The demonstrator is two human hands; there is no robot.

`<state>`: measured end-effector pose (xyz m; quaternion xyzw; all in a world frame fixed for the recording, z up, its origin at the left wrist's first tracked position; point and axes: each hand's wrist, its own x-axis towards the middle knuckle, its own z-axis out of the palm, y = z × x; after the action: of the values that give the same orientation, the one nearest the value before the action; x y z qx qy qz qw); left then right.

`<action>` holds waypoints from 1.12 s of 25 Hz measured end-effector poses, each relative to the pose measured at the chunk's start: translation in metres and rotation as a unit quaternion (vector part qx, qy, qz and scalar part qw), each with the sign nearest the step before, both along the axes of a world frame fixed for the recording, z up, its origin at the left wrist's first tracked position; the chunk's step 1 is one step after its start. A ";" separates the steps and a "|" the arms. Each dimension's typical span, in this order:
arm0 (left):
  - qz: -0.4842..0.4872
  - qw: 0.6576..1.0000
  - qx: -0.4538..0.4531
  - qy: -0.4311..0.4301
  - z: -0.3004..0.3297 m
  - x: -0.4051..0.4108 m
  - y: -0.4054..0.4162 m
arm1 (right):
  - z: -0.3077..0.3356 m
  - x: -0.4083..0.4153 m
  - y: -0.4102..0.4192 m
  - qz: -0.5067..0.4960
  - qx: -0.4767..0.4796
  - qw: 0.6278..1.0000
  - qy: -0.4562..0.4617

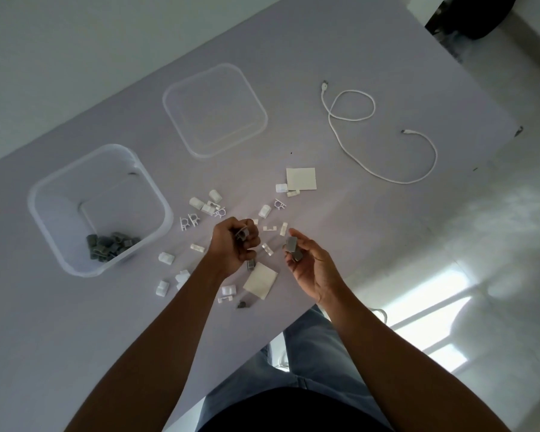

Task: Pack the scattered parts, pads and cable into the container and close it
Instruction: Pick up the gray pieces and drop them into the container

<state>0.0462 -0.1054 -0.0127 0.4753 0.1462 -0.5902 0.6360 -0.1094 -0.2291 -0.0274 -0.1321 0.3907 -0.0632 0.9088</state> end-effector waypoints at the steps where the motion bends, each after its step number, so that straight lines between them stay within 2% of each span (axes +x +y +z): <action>1: 0.001 1.000 -0.019 0.008 0.002 0.001 0.004 | 0.003 0.001 0.001 -0.001 0.011 1.000 -0.009; 3: 0.007 0.999 -0.040 0.011 0.008 0.004 0.012 | 0.006 0.005 0.004 0.016 -0.003 1.000 -0.001; 5: 0.015 0.999 -0.032 0.000 0.013 0.009 0.020 | 0.008 0.013 0.010 0.076 -0.090 0.991 0.057; 6: 0.013 1.000 -0.020 -0.005 0.014 0.012 0.024 | 0.007 0.017 0.013 0.120 -0.159 0.975 0.097; 7: 0.004 1.000 -0.004 -0.016 0.015 0.014 0.029 | 0.004 0.021 0.018 0.168 -0.248 0.944 0.137; 8: -0.018 0.999 0.021 -0.043 0.015 0.016 0.034 | -0.001 0.025 0.023 0.219 -0.355 0.894 0.166; 10: -0.106 0.975 0.094 -0.171 0.014 0.014 0.044 | -0.013 0.030 0.034 0.310 -0.556 0.749 0.183; 11: -0.161 0.943 0.128 -0.261 0.011 0.011 0.051 | -0.017 0.033 0.041 0.345 -0.618 0.683 0.181; 13: -0.277 0.842 0.169 -0.430 0.003 0.001 0.065 | -0.023 0.035 0.052 0.382 -0.673 0.604 0.191; 14: -0.332 0.792 0.176 -0.481 0.000 -0.005 0.072 | -0.025 0.036 0.056 0.395 -0.690 0.571 0.204; 16: -0.416 0.718 0.189 -0.525 -0.001 -0.020 0.083 | -0.025 0.041 0.064 0.417 -0.709 0.520 0.230; 18: -0.458 0.659 0.200 -0.561 -0.004 -0.035 0.089 | -0.026 0.045 0.066 0.413 -0.715 0.506 0.248; 22: -0.475 0.613 0.214 -0.594 -0.015 -0.057 0.099 | -0.026 0.042 0.066 0.384 -0.718 0.520 0.258; 25: -0.466 0.606 0.225 -0.603 -0.027 -0.064 0.106 | -0.027 0.041 0.068 0.369 -0.728 0.519 0.253; 27: -0.441 0.617 0.226 -0.611 -0.029 -0.065 0.110 | -0.024 0.043 0.070 0.347 -0.717 0.554 0.241; 28: -0.417 0.644 0.221 -0.602 -0.029 -0.065 0.113 | -0.022 0.046 0.070 0.329 -0.692 0.599 0.233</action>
<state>-0.0184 0.0072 -0.0419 0.8627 -0.3567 -0.3271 0.1466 -0.0639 -0.1589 -0.0497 -0.8511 0.3587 0.0219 0.3828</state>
